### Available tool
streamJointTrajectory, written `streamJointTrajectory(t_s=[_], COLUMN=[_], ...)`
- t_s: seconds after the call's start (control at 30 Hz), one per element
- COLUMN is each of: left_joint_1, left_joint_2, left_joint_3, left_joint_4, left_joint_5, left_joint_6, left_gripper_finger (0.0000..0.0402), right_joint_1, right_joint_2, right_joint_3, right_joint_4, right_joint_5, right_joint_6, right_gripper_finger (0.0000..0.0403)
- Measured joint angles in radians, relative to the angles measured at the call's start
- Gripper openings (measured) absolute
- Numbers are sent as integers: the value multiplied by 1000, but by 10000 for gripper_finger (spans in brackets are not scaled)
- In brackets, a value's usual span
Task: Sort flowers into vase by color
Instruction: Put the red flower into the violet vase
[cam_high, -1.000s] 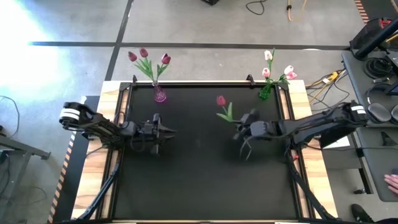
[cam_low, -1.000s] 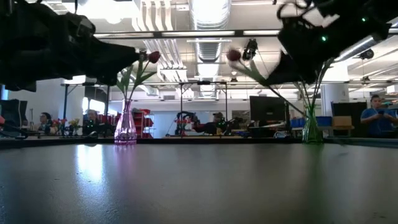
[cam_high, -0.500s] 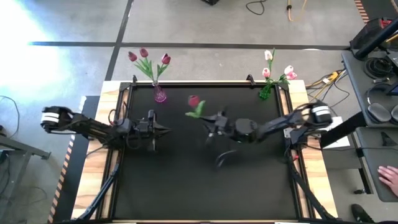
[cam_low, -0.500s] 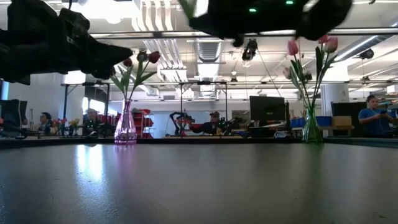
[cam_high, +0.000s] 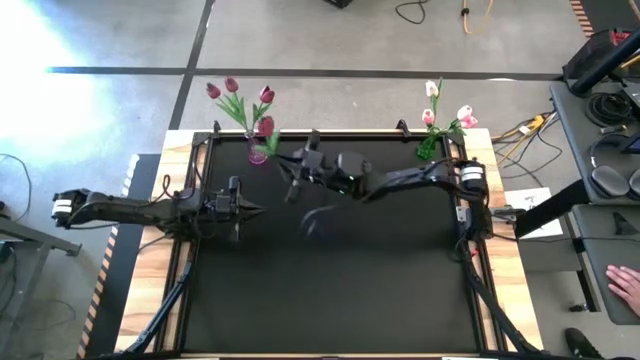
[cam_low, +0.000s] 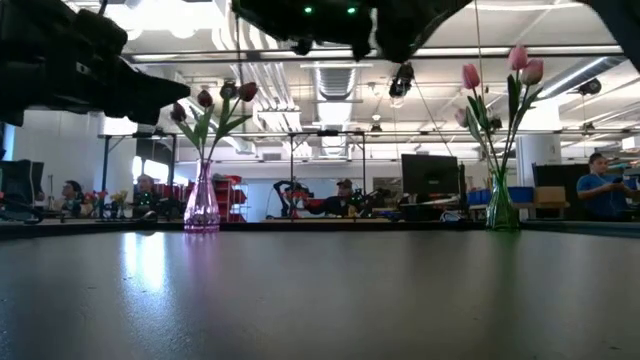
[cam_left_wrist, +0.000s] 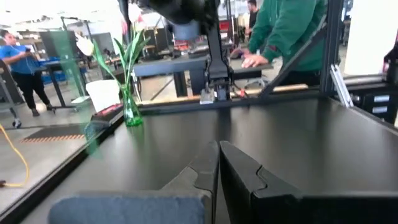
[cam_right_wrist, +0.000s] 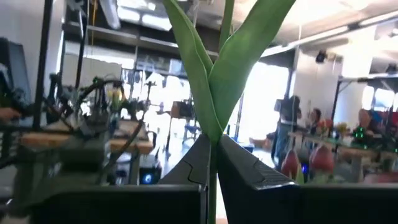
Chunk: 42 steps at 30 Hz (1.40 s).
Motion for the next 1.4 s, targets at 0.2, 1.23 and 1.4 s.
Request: streamJointTrajectory(t_s=[0.2, 1.23, 1.4], left_joint_1=[0, -1, -1], left_joint_2=[-153, -226, -226], left_joint_3=[0, 0, 0], left_joint_4=[-218, -395, -395], left_joint_5=[11, 74, 74], left_joint_6=[3, 19, 19], left_gripper_finger=[0, 0, 0], right_joint_1=[-53, -246, -252], right_joint_2=[160, 647, 654], right_joint_3=[237, 933, 933], right_joint_4=[-3, -26, -22], right_joint_5=[-29, -130, -133], right_joint_6=[-38, 81, 87], right_gripper_finger=[12, 12, 12])
